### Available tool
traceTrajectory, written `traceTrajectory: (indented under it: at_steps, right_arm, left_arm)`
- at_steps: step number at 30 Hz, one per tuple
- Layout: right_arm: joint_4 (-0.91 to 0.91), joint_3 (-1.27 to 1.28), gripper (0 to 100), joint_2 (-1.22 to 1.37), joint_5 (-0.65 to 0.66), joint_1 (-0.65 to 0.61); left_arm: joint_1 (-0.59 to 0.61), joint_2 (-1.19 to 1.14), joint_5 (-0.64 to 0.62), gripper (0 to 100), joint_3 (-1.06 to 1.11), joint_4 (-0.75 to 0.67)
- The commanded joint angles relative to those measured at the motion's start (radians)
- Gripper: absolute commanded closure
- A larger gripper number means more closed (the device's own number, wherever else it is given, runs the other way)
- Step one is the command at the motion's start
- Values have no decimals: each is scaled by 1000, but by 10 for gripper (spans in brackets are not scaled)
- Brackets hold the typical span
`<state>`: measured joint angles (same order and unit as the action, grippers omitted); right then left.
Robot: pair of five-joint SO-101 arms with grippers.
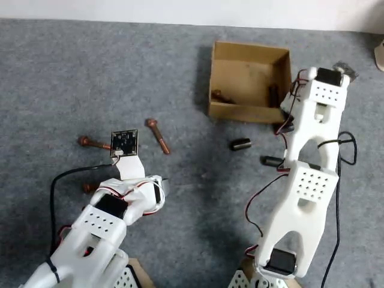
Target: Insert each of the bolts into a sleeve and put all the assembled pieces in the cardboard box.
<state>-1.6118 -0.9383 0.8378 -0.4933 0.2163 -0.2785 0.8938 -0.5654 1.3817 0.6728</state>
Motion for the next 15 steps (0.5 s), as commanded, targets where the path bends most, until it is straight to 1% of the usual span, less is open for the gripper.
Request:
traceTrajectory:
  at_steps: [1,5,15]
  right_arm:
    - [-12,-77,896,-13,-15,-15]
    - [15,-58,896,16,-21,-15]
    - [13,-53,896,183,-265,-67]
  left_arm:
    - [2,12,-2,832,-8,-15]
    - [2,12,-2,832,-8,-15]
    - [1,12,-2,832,-8,-15]
